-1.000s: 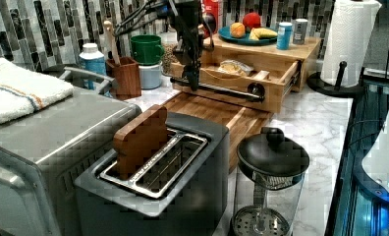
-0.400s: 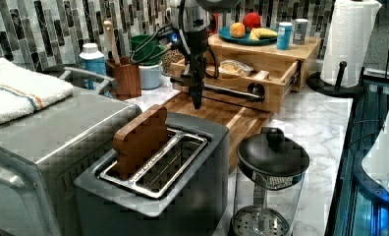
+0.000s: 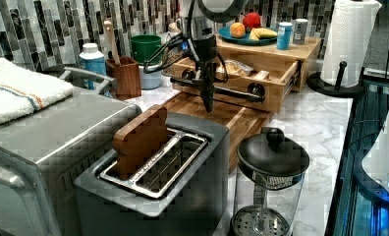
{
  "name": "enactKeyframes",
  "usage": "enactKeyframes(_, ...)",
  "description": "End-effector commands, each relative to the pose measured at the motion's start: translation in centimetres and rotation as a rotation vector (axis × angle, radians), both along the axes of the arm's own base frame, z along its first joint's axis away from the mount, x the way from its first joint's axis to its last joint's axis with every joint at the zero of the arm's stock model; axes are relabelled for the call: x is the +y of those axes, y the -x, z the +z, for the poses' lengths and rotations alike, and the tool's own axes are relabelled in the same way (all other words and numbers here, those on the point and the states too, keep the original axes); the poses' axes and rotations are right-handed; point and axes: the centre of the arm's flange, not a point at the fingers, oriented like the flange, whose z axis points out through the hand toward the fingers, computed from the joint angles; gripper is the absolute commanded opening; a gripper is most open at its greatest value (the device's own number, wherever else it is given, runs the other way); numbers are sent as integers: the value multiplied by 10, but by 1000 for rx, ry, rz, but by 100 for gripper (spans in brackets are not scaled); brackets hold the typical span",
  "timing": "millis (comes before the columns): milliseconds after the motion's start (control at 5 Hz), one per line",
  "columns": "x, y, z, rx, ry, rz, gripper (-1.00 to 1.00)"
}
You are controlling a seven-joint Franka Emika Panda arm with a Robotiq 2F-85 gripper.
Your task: Close the drawer.
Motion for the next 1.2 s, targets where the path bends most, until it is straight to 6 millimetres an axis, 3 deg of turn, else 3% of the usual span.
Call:
enactKeyframes(200,-62,-43,58,-91,29,70,-100)
enactKeyframes(600,-96,-42,78,-195,33,51,-100)
enactKeyframes(800,-128,-40,73,-242,20,53,-100)
enactKeyframes(1200,-175,-29,75,-270,69,36,-100)
